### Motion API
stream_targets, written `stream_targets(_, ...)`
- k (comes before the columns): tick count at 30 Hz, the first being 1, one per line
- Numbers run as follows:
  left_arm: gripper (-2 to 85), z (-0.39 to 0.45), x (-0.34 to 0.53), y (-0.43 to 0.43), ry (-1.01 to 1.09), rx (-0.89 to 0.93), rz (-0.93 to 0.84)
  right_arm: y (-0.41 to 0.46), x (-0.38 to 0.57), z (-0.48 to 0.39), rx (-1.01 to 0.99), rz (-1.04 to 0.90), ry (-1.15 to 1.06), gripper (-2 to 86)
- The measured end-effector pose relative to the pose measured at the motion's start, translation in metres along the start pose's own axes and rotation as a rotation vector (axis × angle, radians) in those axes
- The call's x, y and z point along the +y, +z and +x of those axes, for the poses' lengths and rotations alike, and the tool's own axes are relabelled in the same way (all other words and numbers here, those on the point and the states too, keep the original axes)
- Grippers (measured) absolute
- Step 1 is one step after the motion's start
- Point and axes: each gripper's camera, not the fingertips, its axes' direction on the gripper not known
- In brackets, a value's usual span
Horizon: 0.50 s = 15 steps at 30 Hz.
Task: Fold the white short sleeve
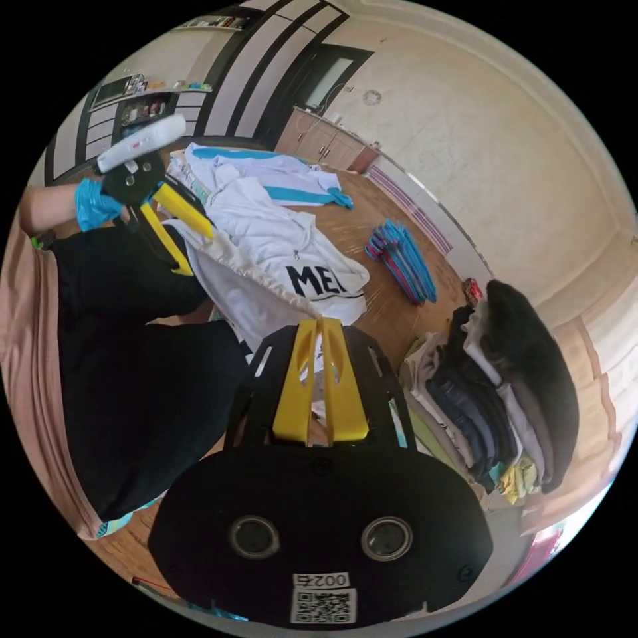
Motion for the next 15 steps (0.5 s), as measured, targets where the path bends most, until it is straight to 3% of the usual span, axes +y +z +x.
stream_targets(11,12.5,-0.001,0.053,-0.040,-0.264,-0.322,0.025,-0.110,-0.046,0.028,0.079,0.103,0.016,-0.8)
stream_targets(15,12.6,-0.012,0.079,-0.046,-0.358,-0.315,-0.012,-0.133,-0.055,0.045,0.070,0.138,0.058,-0.9)
